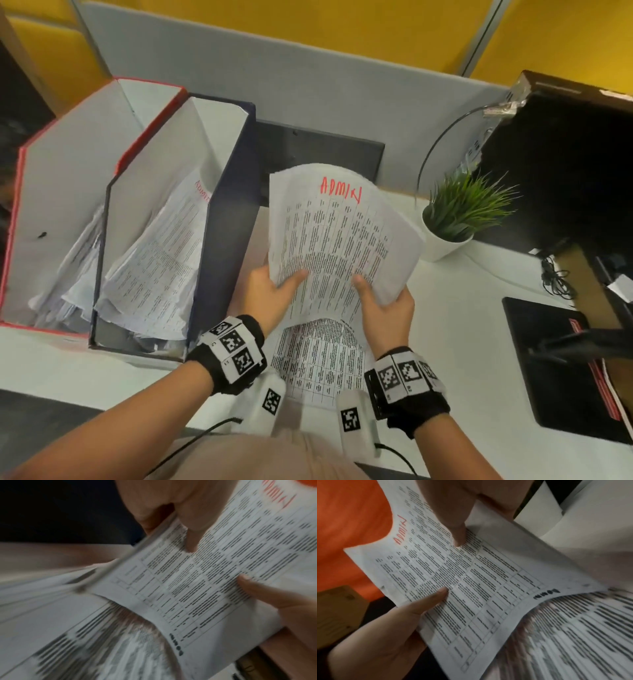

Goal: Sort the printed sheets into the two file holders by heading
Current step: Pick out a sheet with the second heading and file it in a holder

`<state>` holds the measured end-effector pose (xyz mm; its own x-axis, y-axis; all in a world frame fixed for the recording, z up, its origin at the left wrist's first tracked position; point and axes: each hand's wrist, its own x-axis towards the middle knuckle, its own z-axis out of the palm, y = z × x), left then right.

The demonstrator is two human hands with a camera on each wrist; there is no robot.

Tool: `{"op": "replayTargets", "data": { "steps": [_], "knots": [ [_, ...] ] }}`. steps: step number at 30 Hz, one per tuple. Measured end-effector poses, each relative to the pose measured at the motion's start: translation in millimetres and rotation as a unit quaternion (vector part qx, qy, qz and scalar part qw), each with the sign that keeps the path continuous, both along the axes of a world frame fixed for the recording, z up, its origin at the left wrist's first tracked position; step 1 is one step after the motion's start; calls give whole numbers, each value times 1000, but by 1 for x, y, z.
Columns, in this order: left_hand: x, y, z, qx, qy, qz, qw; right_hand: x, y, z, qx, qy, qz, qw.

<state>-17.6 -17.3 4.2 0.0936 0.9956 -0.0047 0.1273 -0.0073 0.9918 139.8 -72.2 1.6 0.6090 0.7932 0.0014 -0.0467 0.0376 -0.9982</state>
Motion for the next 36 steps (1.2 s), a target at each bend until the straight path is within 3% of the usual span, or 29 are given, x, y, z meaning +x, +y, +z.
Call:
{"op": "replayTargets", "data": {
  "steps": [4, 7, 12, 16, 19, 23, 26, 33, 36],
  "knots": [
    [-11, 12, 51, 50, 41, 13, 998, 4, 11, 30, 65, -22, 10, 998],
    [-34, 24, 100, 87, 64, -9, 994, 5, 14, 46, 96, -70, 82, 990],
    [-98, 44, 160, 15, 94, 9, 995, 15, 5, 20, -42, -152, 142, 977],
    [-150, 61, 179, -56, 222, 76, 971, 31, -8, -23, -137, -155, 127, 970],
    [-174, 71, 177, -105, 325, 101, 935, 44, -18, -49, -229, -240, 124, 935],
    [-168, 83, 152, -67, 466, 99, 877, 49, -27, -70, -359, -333, 156, 858],
    [-149, 84, 127, -60, 488, 71, 868, 46, -32, -78, -416, -370, 162, 815],
    [-123, 94, 91, -96, 575, -20, 813, 44, -31, -80, -438, -352, 149, 814],
    [-119, 96, 85, -101, 582, -26, 806, 44, -32, -81, -439, -351, 150, 813]
  ]
}}
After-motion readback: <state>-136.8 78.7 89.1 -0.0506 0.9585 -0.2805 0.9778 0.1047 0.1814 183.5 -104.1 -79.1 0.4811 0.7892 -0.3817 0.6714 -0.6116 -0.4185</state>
